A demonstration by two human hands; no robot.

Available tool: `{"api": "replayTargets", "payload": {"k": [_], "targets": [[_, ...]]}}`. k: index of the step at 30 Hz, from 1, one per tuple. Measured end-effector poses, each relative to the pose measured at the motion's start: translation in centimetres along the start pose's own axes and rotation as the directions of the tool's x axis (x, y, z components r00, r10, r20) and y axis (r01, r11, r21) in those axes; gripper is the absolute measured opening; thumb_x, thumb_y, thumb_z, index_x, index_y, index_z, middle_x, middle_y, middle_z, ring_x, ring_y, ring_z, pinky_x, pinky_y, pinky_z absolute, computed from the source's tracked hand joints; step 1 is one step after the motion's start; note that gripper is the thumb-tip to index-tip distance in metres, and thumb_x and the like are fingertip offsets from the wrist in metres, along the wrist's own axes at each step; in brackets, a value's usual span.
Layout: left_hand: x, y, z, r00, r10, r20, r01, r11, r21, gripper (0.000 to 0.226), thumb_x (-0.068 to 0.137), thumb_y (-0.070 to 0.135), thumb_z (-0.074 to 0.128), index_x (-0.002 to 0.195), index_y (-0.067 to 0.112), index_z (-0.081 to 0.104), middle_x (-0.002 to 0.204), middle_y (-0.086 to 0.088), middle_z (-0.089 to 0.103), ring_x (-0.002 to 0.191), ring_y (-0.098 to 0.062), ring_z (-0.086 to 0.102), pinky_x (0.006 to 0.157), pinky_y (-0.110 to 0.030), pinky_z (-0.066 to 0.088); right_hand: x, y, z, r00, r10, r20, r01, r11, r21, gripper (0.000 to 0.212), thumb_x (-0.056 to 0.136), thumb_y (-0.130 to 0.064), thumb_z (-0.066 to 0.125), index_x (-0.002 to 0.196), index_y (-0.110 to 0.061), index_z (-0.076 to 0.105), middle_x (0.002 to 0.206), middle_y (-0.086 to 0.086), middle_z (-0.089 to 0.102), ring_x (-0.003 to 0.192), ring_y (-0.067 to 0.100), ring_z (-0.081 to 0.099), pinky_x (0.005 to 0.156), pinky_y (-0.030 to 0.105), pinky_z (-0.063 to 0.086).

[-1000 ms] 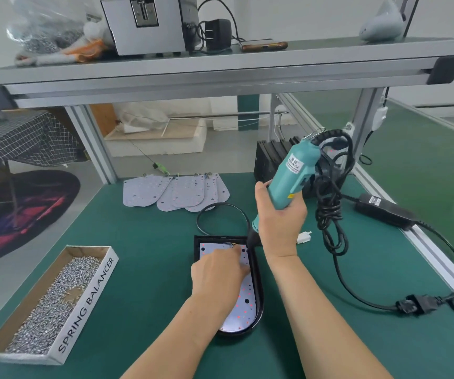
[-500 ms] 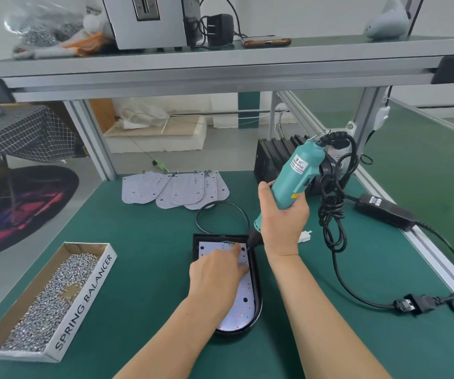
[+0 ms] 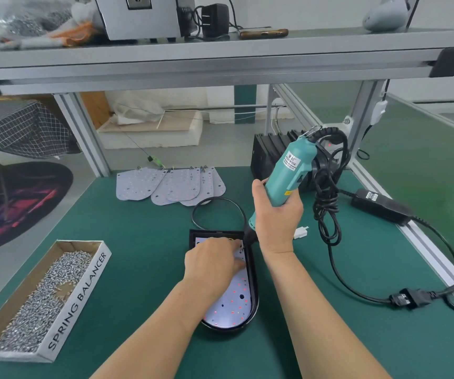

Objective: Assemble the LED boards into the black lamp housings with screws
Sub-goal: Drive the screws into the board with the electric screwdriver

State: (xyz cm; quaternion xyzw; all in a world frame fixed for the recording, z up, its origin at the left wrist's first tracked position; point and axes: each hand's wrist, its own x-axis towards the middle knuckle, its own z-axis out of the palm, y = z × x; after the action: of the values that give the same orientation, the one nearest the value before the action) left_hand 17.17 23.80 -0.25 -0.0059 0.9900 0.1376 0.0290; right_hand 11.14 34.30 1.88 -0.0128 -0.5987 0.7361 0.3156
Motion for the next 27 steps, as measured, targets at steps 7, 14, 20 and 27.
{"api": "replayTargets", "payload": {"k": [7, 14, 20, 27], "targets": [[0.0, -1.2, 0.1, 0.999, 0.029, 0.014, -0.030, 0.998, 0.064, 0.049, 0.096, 0.050, 0.050, 0.145, 0.055, 0.040, 0.114, 0.002, 0.070, 0.109, -0.024, 0.063, 0.071, -0.028, 0.038, -0.1, -0.1, 0.1, 1.000, -0.012, 0.010, 0.012, 1.000, 0.006, 0.016, 0.080, -0.022, 0.073, 0.077, -0.019, 0.058, 0.061, -0.016, 0.059, 0.054, 0.007, 0.053, 0.057, 0.019, 0.047], [0.1, -0.9, 0.1, 1.000, 0.014, -0.001, -0.014, 1.000, 0.015, 0.043, 0.092, 0.049, 0.055, 0.135, 0.055, 0.052, 0.107, 0.003, 0.071, 0.102, -0.023, 0.063, 0.068, -0.027, 0.035, -0.4, -0.1, 0.1, 0.999, -0.024, 0.040, 0.025, 1.000, -0.019, 0.017, 0.079, -0.023, 0.073, 0.075, -0.017, 0.058, 0.061, -0.014, 0.058, 0.056, 0.008, 0.053, 0.059, 0.018, 0.047], [-0.1, -0.8, -0.1, 1.000, -0.002, 0.005, 0.002, 1.000, -0.028, 0.036, 0.090, 0.047, 0.056, 0.126, 0.054, 0.057, 0.099, 0.003, 0.071, 0.084, -0.022, 0.056, 0.065, -0.027, 0.035, -0.7, 0.1, 0.6, 0.993, -0.050, 0.111, 0.056, 0.997, -0.050, 0.031, 0.078, -0.030, 0.072, 0.071, -0.009, 0.051, 0.059, 0.002, 0.052, 0.054, 0.016, 0.048, 0.055, 0.032, 0.045], [-0.1, -0.6, -0.2, 1.000, 0.002, 0.013, -0.002, 1.000, -0.012, 0.034, 0.090, 0.045, 0.058, 0.123, 0.050, 0.060, 0.096, 0.001, 0.070, 0.083, -0.024, 0.056, 0.065, -0.028, 0.035, -0.9, 0.5, 1.0, 0.992, -0.015, 0.123, 0.025, 0.997, -0.075, 0.035, 0.075, -0.038, 0.069, 0.067, -0.017, 0.042, 0.054, -0.005, 0.045, 0.051, 0.017, 0.041, 0.051, 0.037, 0.041]]}}
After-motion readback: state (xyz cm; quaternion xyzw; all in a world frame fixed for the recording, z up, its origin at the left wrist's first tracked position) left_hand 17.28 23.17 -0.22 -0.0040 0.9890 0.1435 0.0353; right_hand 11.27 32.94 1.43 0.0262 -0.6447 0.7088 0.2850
